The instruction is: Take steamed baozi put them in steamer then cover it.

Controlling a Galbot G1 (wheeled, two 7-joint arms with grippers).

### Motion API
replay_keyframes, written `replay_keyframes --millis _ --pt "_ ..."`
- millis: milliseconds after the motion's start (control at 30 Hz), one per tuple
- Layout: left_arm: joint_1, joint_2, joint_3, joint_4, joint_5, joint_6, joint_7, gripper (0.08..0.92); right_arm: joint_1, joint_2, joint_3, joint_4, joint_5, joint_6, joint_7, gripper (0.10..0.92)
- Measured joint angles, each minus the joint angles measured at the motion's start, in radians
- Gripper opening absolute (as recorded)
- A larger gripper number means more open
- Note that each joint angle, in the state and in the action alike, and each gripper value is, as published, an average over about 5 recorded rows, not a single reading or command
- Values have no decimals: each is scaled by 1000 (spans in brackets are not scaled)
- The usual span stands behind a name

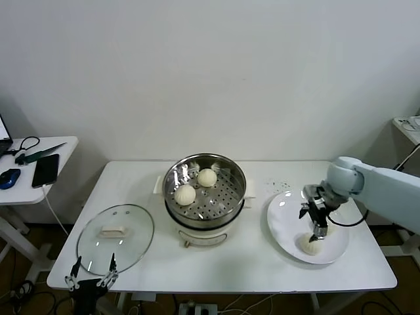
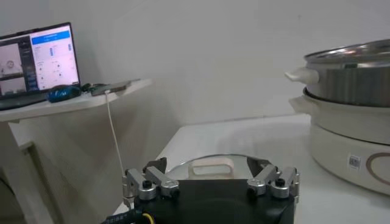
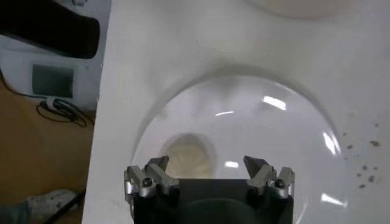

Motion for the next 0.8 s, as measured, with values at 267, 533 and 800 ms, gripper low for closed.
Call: replay_keyframes --millis 267,533,800 --pt "1 -5 0 5 5 -1 -1 823 -68 3 37 -31 -52 10 -3 823" --pt "6 -5 -3 11 6 -4 -2 823 -101 15 53 -60 -80 17 -5 820" --pt "9 -5 -1 12 7 -6 -3 823 -111 25 56 -71 -90 22 -5 719"
